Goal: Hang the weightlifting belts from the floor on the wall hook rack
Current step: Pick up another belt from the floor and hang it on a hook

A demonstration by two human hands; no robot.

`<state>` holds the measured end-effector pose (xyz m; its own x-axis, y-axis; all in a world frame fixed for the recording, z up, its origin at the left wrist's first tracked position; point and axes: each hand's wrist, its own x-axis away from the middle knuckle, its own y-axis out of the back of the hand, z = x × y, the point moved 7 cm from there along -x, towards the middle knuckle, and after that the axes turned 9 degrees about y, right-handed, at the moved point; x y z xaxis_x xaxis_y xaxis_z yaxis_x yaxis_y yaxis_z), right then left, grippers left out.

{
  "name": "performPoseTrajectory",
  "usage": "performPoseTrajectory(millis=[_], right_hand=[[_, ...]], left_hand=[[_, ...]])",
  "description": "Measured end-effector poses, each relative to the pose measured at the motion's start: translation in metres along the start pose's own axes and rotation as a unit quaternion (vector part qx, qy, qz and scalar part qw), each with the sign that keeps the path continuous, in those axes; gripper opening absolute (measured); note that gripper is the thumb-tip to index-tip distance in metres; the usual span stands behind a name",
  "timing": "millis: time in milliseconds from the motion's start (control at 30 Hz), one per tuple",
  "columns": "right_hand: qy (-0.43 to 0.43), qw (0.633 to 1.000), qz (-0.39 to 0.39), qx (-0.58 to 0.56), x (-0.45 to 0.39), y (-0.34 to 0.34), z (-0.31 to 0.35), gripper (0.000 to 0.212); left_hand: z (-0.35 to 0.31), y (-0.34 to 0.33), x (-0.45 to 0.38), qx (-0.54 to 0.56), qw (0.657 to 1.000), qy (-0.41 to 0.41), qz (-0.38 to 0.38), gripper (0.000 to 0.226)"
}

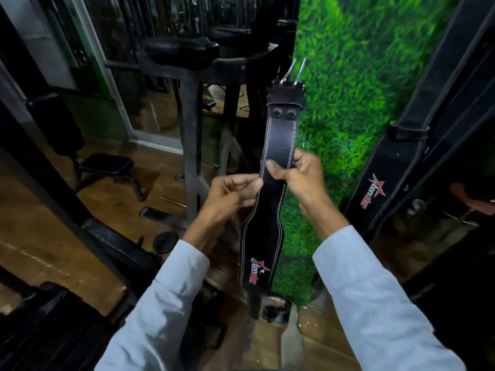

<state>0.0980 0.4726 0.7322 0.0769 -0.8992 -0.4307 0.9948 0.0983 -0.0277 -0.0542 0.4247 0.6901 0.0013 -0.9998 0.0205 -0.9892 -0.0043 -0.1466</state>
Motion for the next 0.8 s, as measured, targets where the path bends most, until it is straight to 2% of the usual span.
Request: performPoseTrajectory(millis=[100, 167, 300, 367, 433, 533, 600, 667, 700, 800], right_hand=[[0.011, 0.998, 0.022, 0.061, 0.013, -0.002, -0.013, 0.03], [0.004, 0.996, 0.06, 0.071, 0.025, -0.012, -0.023, 0.033], [0.019, 0.994, 0.077, 0.077, 0.032, -0.014, -0.027, 0.027], [0.019, 0.995, 0.059, 0.078, 0.025, -0.001, -0.015, 0.03], [0.022, 0.999, 0.003, 0.049, 0.015, 0.022, 0.006, 0.038], [0.103, 0.992, -0.063, 0.047, -0.002, 0.049, 0.052, 0.042], [0.126, 0.991, -0.031, 0.045, -0.016, 0.047, 0.076, 0.04], [0.13, 0.99, 0.039, 0.027, -0.021, 0.033, 0.093, 0.028], [0.134, 0.989, 0.062, 0.021, -0.02, 0.028, 0.097, 0.029], [0.129, 0.989, 0.066, -0.014, -0.014, 0.028, 0.092, 0.067]], left_hand=[[-0.042, 0.003, -0.014, 0.037, 0.998, -0.044, -0.02, 0.034], [-0.069, -0.009, -0.022, 0.006, 0.997, -0.082, -0.008, 0.033], [-0.079, -0.017, -0.036, -0.012, 0.994, -0.11, -0.023, 0.027], [-0.077, -0.017, -0.036, -0.027, 0.992, -0.124, -0.025, 0.029], [-0.074, -0.017, -0.036, -0.036, 0.99, -0.131, -0.021, 0.03], [-0.068, -0.022, -0.036, -0.048, 0.99, -0.132, -0.002, 0.028], [-0.065, -0.027, -0.036, -0.058, 0.99, -0.132, 0.007, 0.028], [-0.064, -0.033, -0.034, -0.058, 0.989, -0.134, 0.008, 0.028], [-0.064, -0.034, -0.033, -0.056, 0.989, -0.135, 0.005, 0.028], [-0.067, -0.033, -0.032, -0.042, 0.988, -0.147, 0.001, 0.029]])
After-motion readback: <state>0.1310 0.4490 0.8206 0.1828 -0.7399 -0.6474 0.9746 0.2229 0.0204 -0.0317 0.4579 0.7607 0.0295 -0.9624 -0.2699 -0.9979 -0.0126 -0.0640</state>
